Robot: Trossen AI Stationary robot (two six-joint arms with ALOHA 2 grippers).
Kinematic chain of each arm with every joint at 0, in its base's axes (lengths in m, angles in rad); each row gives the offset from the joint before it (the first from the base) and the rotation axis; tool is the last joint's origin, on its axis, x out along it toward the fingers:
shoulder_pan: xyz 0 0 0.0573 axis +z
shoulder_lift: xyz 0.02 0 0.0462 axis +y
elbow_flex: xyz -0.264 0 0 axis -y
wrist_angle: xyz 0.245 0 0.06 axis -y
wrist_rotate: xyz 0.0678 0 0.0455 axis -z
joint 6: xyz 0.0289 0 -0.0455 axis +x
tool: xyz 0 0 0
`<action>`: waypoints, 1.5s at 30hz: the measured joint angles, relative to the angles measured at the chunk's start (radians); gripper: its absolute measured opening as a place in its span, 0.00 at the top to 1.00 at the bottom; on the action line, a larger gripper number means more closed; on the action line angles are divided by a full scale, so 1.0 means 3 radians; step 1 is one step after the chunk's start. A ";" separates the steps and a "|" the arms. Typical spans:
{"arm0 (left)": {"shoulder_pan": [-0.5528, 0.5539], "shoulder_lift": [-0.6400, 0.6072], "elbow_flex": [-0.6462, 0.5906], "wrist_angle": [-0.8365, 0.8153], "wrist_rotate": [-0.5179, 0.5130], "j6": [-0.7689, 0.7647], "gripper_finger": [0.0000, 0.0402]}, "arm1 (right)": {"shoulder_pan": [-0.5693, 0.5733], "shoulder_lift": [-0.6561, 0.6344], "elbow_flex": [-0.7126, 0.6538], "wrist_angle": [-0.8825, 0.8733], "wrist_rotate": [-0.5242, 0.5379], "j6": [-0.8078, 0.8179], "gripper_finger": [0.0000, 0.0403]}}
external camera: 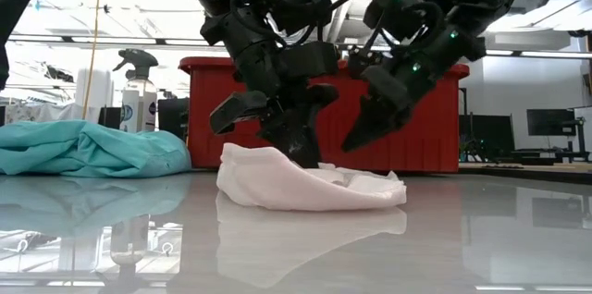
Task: Fold laundry
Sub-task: Fold the white underwear
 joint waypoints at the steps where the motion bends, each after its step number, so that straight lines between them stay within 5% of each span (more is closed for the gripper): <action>1: 0.0000 0.0000 0.0000 -0.0001 0.0000 0.0002 1.00 | 0.0000 0.0029 0.0000 0.0006 -0.0002 0.0000 0.96; 14: 0.0001 0.0000 0.0000 0.0009 -0.0006 -0.0013 1.00 | -0.0045 0.0441 0.0005 0.0238 -0.0033 -0.0040 0.96; 24: -0.0062 -0.0008 0.0249 -0.0472 -0.0578 -0.0143 1.00 | -0.0045 0.0492 0.0010 0.0216 -0.0089 0.0018 0.95; 45: -0.0151 -0.0006 0.0380 -0.1129 -0.0517 -0.0482 1.00 | -0.0042 0.0494 0.0005 0.0159 -0.0099 -0.0009 0.95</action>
